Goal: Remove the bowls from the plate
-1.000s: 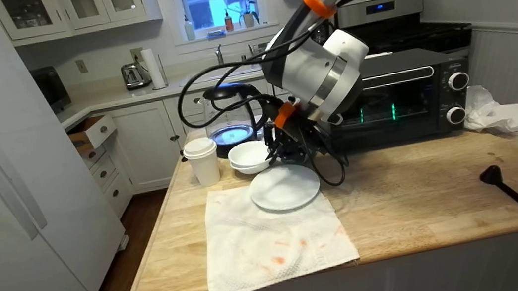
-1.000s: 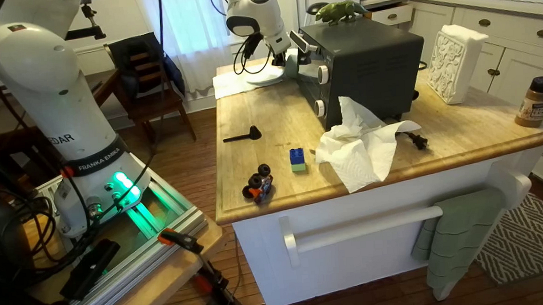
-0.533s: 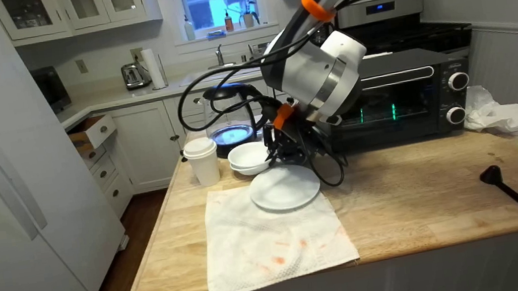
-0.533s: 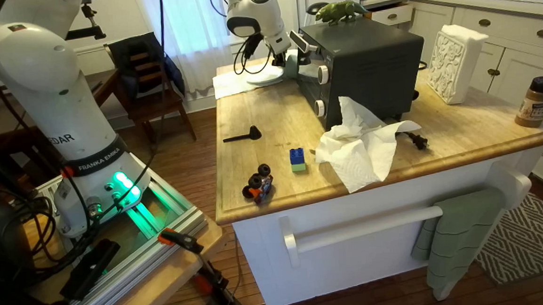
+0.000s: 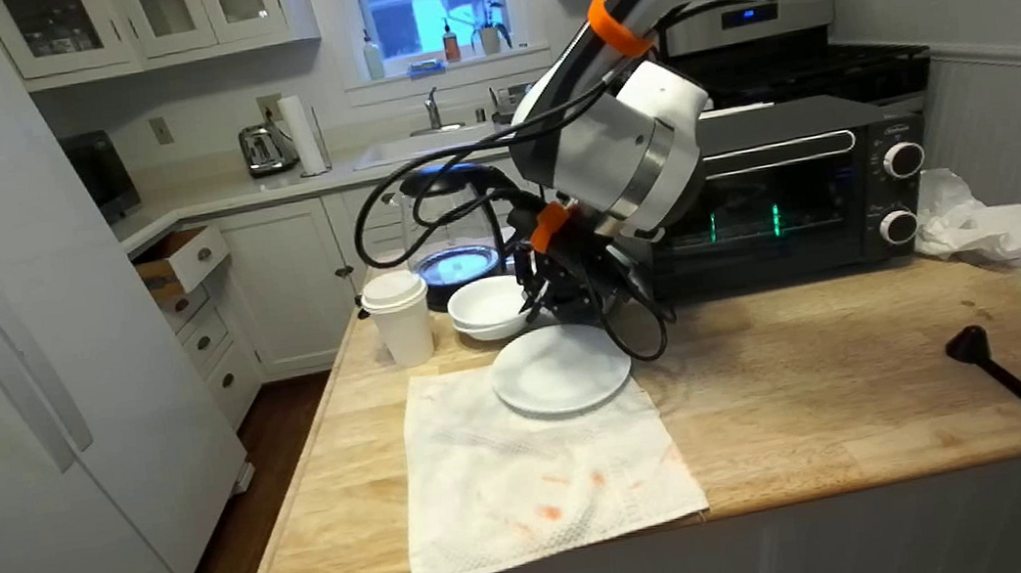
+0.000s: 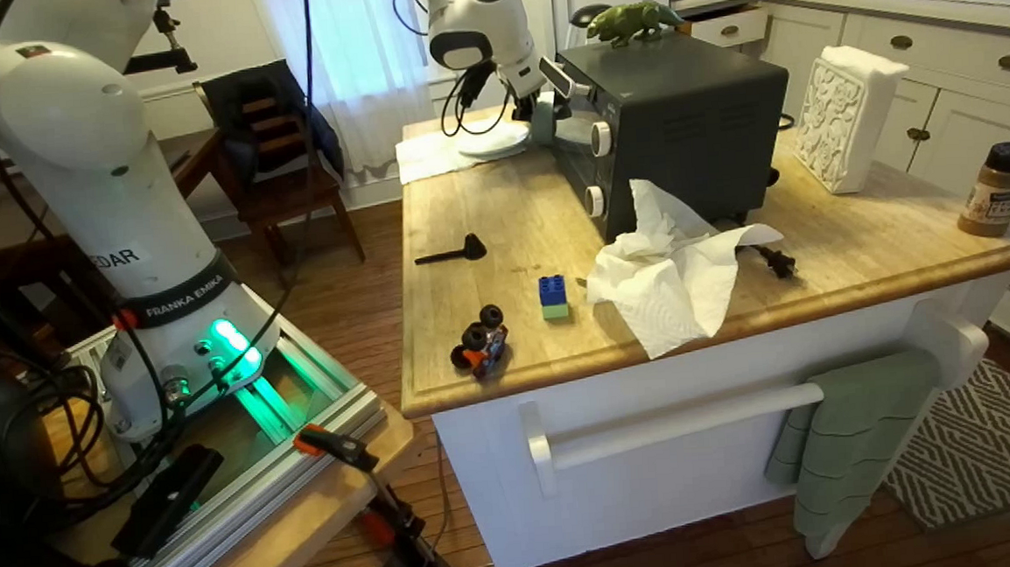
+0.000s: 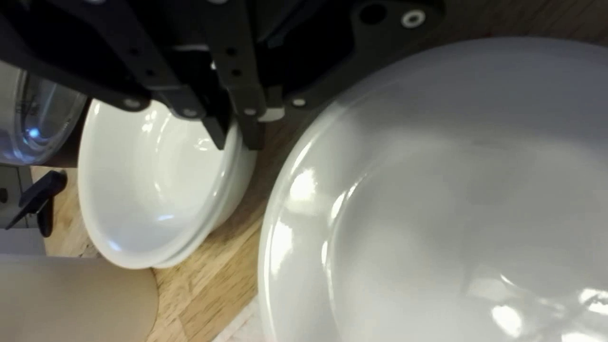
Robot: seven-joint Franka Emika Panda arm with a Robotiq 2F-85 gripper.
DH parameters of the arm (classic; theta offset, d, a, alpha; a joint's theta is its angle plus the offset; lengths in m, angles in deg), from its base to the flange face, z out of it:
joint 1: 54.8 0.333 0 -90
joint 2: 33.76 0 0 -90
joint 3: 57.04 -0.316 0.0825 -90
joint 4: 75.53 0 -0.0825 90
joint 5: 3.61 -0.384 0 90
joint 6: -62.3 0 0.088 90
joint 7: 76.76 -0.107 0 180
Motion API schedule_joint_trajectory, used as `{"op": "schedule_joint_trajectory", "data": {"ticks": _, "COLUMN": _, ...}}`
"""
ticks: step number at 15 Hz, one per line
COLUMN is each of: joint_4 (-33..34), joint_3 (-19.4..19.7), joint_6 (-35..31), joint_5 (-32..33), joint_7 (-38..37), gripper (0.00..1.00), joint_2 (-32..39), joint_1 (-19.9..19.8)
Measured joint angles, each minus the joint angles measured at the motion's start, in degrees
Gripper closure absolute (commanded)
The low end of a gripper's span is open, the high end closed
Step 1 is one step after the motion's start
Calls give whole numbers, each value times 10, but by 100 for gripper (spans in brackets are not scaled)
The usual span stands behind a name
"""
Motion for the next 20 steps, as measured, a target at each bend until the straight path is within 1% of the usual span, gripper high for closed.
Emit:
{"op": "schedule_joint_trajectory", "data": {"ticks": 4, "joint_4": 23, "joint_3": 9, "joint_6": 1, "joint_5": 37, "joint_7": -42, "gripper": 97, "joint_2": 16, "joint_1": 11}}
{"op": "schedule_joint_trajectory", "data": {"ticks": 6, "joint_4": 32, "joint_3": 22, "joint_6": 6, "joint_5": 51, "joint_7": -59, "gripper": 97, "joint_2": 21, "joint_1": 23}}
{"op": "schedule_joint_trajectory", "data": {"ticks": 9, "joint_4": 36, "joint_3": 28, "joint_6": 8, "joint_5": 81, "joint_7": -83, "gripper": 97, "joint_2": 24, "joint_1": 30}}
{"op": "schedule_joint_trajectory", "data": {"ticks": 10, "joint_4": 36, "joint_3": 28, "joint_6": 8, "joint_5": 87, "joint_7": -87, "gripper": 65, "joint_2": 24, "joint_1": 30}}
{"op": "schedule_joint_trajectory", "data": {"ticks": 11, "joint_4": 36, "joint_3": 28, "joint_6": 8, "joint_5": 92, "joint_7": -88, "gripper": 64, "joint_2": 24, "joint_1": 30}}
{"op": "schedule_joint_trajectory", "data": {"ticks": 12, "joint_4": 36, "joint_3": 28, "joint_6": 8, "joint_5": 98, "joint_7": -90, "gripper": 59, "joint_2": 24, "joint_1": 29}}
{"op": "schedule_joint_trajectory", "data": {"ticks": 20, "joint_4": 40, "joint_3": 28, "joint_6": 8, "joint_5": 109, "joint_7": -90, "gripper": 2, "joint_2": 25, "joint_1": 25}}
